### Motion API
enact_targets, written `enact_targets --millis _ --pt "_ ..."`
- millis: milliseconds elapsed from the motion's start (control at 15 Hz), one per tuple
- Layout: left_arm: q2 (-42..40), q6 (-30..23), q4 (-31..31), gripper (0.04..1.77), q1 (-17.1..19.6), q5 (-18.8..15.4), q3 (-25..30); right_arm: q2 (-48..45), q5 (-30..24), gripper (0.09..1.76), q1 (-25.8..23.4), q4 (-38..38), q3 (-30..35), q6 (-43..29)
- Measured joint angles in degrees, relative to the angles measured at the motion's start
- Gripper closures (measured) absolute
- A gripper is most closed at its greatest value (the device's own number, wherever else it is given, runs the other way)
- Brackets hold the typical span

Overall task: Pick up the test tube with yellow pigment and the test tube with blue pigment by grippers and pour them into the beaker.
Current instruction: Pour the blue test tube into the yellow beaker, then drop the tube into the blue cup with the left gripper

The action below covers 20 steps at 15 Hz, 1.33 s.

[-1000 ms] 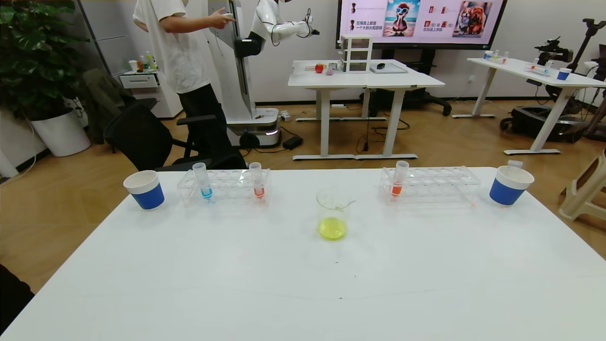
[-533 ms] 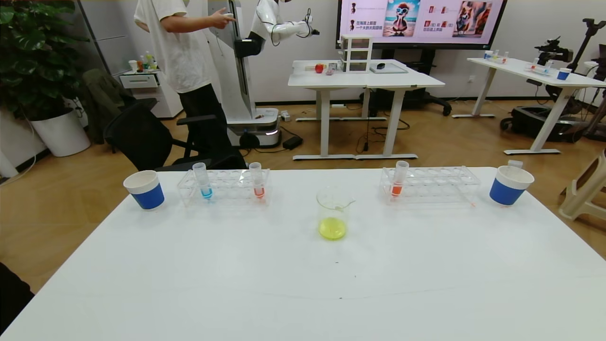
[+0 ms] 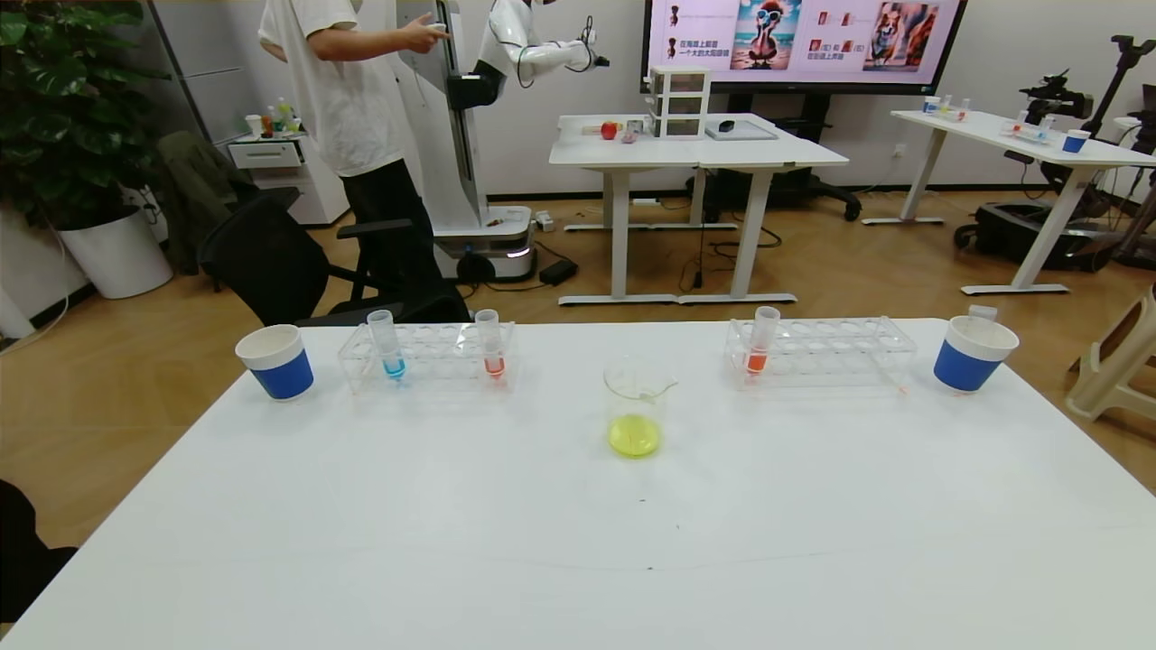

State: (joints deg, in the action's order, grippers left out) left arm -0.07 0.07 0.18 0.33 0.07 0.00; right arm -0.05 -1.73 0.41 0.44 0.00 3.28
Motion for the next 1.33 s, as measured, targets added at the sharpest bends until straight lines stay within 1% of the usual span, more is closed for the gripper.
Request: enact_targets --millis 667,733,933,1133,1200,1333 --pt "0.0 0.02 -0.16 0.06 0.0 0.0 0.0 0.0 0.02 0.11 0.0 0.0 0.0 -0.01" --pt "0.0 0.09 -0.54 0.06 0.0 0.02 -0.63 0.0 0.0 0.11 0.0 0.0 0.0 0.0" --pt "2.38 0.87 -0.76 0.06 -0.09 -0.07 -8.2 0.0 0.02 0.11 0.0 0.0 0.0 -0.04" --pt "12.34 1.02 -2.19 0.06 -0.99 -0.17 -17.88 0.0 0.02 0.11 0.0 0.0 0.0 -0.06" --pt "17.13 1.05 -4.62 0.06 -1.38 -0.15 -20.58 0.0 0.02 0.11 0.0 0.02 0.0 -0.06" --pt "27.11 1.02 -11.7 0.06 -1.78 -0.17 -24.06 0.0 0.02 0.11 0.0 0.0 0.0 -0.06"
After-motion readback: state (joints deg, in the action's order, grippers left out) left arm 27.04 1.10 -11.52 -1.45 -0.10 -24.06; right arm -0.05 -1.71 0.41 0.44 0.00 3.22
